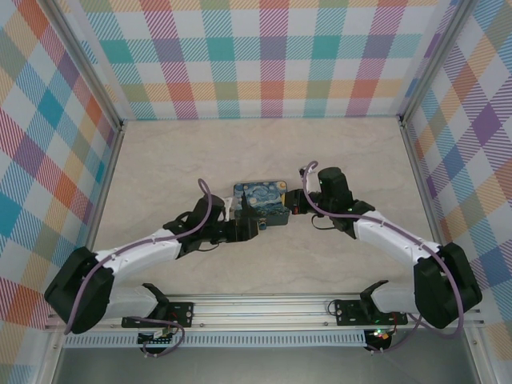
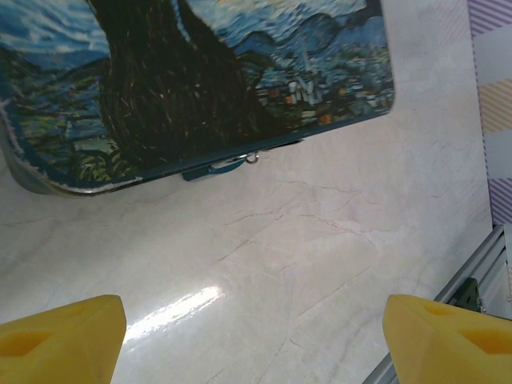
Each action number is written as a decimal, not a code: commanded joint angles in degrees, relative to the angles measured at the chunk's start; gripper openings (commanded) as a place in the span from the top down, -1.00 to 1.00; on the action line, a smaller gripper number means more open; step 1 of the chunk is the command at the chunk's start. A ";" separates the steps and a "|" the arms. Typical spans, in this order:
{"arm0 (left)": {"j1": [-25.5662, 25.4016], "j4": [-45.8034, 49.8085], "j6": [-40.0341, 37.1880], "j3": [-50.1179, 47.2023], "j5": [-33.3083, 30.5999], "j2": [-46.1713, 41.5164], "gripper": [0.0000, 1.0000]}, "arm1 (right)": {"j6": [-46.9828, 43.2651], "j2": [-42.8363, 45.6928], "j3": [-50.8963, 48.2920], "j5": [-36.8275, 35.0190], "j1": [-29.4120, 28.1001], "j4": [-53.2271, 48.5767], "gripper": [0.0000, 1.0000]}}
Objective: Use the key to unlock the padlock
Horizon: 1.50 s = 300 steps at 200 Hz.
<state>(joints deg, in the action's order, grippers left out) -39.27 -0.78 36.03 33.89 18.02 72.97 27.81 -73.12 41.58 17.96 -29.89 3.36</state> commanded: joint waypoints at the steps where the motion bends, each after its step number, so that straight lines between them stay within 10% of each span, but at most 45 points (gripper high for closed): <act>1: -0.55 -6.00 2.65 1.11 1.43 2.82 -0.68 | -0.13 1.90 0.21 -0.94 -0.35 0.64 0.95; 183: 8.15 -10.54 -12.39 11.60 -3.18 15.91 -0.64 | -0.90 5.53 -3.32 -0.93 -0.35 0.06 0.95; 300: 8.24 -21.19 -12.99 1.32 0.19 13.35 -0.48 | 4.97 -4.32 -2.28 4.86 -0.53 13.58 0.94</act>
<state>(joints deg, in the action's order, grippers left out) -31.57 -15.79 24.25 36.67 16.03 86.72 29.95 -74.26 38.09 19.88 -30.04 10.52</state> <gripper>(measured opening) 0.742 0.058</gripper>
